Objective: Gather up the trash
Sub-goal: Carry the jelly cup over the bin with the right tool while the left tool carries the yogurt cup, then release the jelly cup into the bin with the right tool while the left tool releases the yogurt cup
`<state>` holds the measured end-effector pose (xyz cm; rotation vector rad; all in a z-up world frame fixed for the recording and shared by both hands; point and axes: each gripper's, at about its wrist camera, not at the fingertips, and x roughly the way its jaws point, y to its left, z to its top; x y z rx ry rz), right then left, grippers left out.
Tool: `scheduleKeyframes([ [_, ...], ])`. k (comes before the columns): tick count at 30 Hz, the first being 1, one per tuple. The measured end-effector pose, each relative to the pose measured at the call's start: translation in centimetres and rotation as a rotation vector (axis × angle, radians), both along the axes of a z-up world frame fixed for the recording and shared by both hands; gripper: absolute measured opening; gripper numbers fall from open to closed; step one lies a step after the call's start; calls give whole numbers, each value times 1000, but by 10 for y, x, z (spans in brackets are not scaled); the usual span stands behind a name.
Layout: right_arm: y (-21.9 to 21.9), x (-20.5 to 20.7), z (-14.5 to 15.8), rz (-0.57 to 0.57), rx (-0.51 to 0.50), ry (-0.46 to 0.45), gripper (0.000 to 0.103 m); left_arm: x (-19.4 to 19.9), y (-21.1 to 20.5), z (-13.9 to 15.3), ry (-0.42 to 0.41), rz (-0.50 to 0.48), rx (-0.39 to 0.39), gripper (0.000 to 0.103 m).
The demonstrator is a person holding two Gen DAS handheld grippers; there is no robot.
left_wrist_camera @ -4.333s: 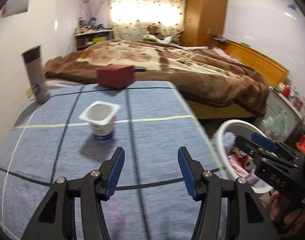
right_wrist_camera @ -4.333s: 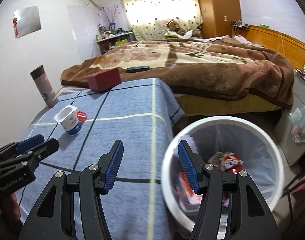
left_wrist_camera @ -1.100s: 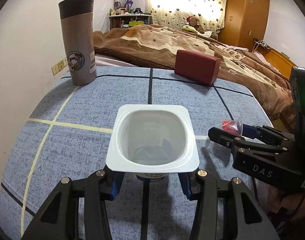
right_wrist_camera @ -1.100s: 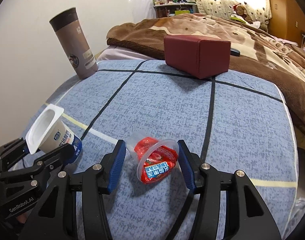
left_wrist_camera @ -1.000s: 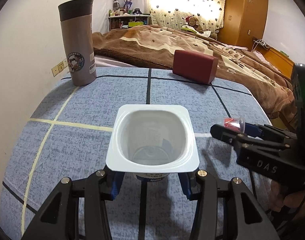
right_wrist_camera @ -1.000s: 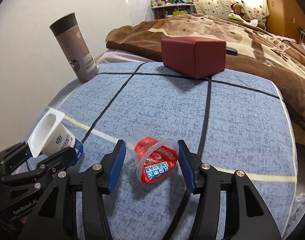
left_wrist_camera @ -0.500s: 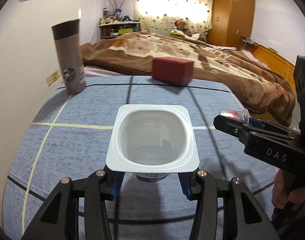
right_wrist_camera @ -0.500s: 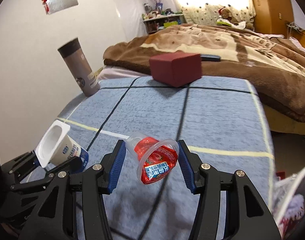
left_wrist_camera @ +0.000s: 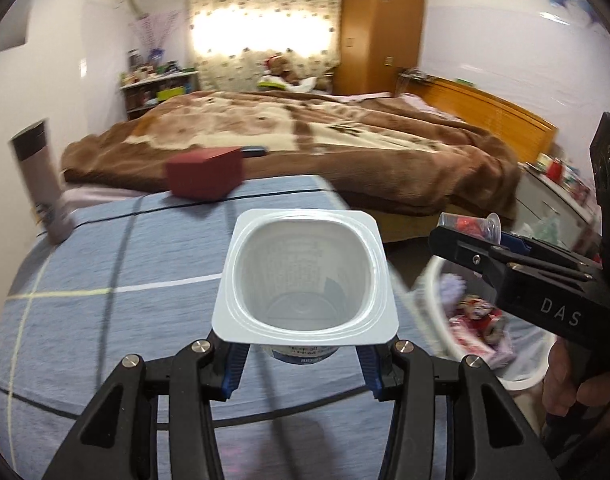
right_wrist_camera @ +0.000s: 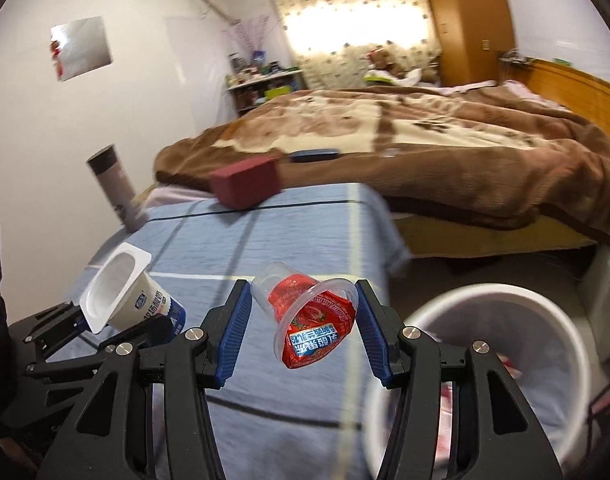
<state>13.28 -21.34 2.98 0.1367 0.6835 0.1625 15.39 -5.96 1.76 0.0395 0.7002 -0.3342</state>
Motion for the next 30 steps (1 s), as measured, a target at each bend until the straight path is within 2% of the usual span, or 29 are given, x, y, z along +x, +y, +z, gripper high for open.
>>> scheduleKeyframes([
  [7,-54,-22,-4,-135,-39,14,54,-8,-65,-4,23,-139,-9,49],
  [13,-87,-30,-19,-233,-52,61,54,-16,-116,-12,48,-238,2,49],
  [20,-119,-31,-44,-307,-79,151,54,-17,-155,-32,97,-276,45,49],
  [26,-131,-28,-60,-323,-87,224,55,-18,-163,-41,136,-279,32,50],
  [30,-134,-37,-55,-320,-68,201,60,-19,-166,-45,145,-276,46,52],
])
